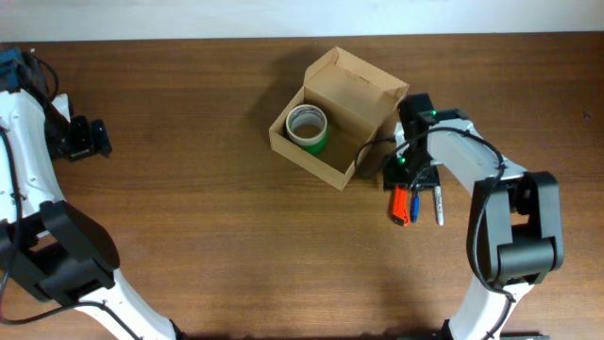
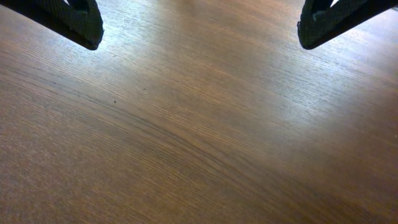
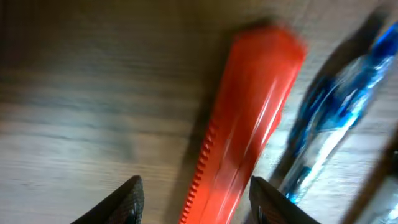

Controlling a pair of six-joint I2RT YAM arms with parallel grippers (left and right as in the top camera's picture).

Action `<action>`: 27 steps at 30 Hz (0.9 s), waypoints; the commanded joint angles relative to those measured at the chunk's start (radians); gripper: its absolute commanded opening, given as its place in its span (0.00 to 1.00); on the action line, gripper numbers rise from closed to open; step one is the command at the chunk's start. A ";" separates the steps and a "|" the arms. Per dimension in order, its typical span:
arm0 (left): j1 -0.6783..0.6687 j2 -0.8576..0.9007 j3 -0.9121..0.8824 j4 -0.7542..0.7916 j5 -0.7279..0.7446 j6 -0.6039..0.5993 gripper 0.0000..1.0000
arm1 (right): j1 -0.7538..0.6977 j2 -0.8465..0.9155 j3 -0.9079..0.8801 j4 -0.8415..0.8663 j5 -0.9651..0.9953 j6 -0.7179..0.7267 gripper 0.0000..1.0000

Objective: Pack container
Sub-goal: 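Lower the right gripper toward the orange box cutter and pens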

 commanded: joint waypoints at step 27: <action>0.002 0.009 -0.008 0.002 0.008 0.015 1.00 | 0.008 -0.356 0.190 -0.019 0.006 0.003 0.11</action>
